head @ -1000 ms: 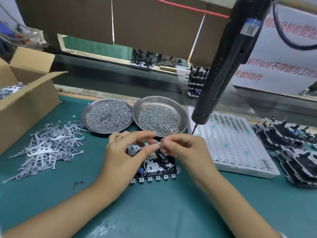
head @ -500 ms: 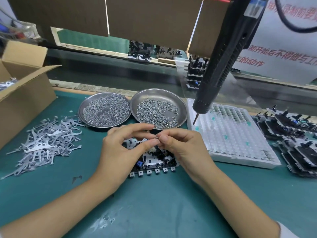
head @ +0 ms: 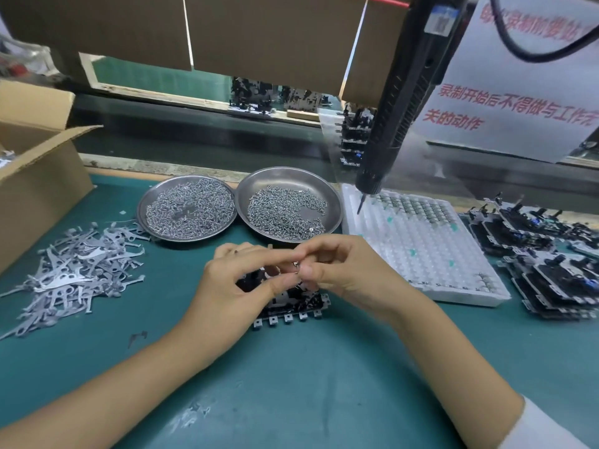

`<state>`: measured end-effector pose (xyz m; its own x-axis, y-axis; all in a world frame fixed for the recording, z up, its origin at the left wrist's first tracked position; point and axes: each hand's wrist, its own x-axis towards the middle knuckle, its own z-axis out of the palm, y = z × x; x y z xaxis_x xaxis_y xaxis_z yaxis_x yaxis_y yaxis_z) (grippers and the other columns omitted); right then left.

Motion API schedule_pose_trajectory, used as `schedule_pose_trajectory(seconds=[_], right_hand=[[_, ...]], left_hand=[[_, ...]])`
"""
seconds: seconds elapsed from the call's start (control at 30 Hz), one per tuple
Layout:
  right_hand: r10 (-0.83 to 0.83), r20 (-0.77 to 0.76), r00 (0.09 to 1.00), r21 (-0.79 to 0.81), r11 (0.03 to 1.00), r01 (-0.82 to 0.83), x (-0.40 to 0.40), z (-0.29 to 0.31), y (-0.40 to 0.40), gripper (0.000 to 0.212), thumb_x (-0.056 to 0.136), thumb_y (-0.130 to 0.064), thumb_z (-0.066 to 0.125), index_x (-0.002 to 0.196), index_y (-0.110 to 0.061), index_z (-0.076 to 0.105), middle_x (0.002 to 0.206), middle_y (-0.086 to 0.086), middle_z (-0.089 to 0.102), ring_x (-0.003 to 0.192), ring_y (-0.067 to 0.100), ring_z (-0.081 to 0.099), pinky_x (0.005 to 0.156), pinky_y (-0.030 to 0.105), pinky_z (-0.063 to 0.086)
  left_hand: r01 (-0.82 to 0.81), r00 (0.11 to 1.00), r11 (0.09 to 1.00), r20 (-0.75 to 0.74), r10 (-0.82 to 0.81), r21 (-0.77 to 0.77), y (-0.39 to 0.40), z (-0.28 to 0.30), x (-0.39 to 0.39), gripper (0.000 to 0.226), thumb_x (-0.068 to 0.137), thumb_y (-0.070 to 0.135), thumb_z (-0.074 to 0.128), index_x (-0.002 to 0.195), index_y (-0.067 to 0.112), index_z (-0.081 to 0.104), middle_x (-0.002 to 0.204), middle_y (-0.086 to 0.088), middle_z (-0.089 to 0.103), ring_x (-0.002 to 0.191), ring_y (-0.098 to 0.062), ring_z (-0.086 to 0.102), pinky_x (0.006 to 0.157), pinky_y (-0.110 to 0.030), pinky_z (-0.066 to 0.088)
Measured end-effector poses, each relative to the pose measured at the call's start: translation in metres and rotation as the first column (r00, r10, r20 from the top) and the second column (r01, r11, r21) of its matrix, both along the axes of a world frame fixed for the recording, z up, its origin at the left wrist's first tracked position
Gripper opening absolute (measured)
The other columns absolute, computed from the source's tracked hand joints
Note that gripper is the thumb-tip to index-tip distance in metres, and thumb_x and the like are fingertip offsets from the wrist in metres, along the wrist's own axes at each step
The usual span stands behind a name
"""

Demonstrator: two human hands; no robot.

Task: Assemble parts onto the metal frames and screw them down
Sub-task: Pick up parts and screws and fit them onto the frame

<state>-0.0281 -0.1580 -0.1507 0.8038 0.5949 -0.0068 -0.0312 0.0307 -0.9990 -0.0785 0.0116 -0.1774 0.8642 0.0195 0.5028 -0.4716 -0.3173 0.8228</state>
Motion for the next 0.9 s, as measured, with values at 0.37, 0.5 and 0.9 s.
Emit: schedule_pose_trajectory(seconds=[0.37, 0.5, 0.9], right_hand=[[-0.293, 0.759, 0.581, -0.500, 0.310, 0.809, 0.065, 0.023, -0.125, 0.026, 0.088, 0.006, 0.055, 0.108, -0.004, 0.069, 0.103, 0.013, 0.069, 0.082, 0.016, 0.055, 0.078, 0.024, 0.040], [-0.150, 0.737, 0.659, -0.626, 0.214, 0.750, 0.085, 0.015, -0.143, 0.035, 0.084, 0.013, 0.053, 0.109, -0.006, 0.069, 0.102, 0.015, 0.069, 0.082, 0.019, 0.056, 0.077, 0.027, 0.044], [0.168, 0.774, 0.611, -0.626, 0.057, 0.778, 0.091, 0.018, -0.136, 0.027, 0.081, 0.009, 0.049, 0.086, -0.004, 0.072, 0.088, 0.013, 0.071, 0.080, 0.030, 0.062, 0.071, 0.035, 0.050]], left_hand=[[-0.154, 0.979, 0.960, -0.166, 0.116, -0.236, 0.005, -0.005, 0.007, 0.012, 0.072, 0.024, 0.076, 0.082, 0.031, 0.075, 0.082, 0.010, 0.073, 0.076, -0.002, 0.067, 0.071, -0.010, 0.047], [-0.158, 0.977, 0.955, -0.182, 0.114, -0.250, 0.004, -0.005, 0.009, 0.012, 0.069, 0.029, 0.075, 0.081, 0.030, 0.075, 0.082, 0.013, 0.073, 0.077, 0.002, 0.066, 0.072, -0.007, 0.046], [-0.149, 0.974, 0.955, -0.203, 0.097, -0.256, 0.004, -0.001, 0.006, 0.015, 0.065, 0.036, 0.074, 0.080, 0.032, 0.075, 0.074, 0.010, 0.073, 0.073, 0.000, 0.066, 0.071, -0.006, 0.045]])
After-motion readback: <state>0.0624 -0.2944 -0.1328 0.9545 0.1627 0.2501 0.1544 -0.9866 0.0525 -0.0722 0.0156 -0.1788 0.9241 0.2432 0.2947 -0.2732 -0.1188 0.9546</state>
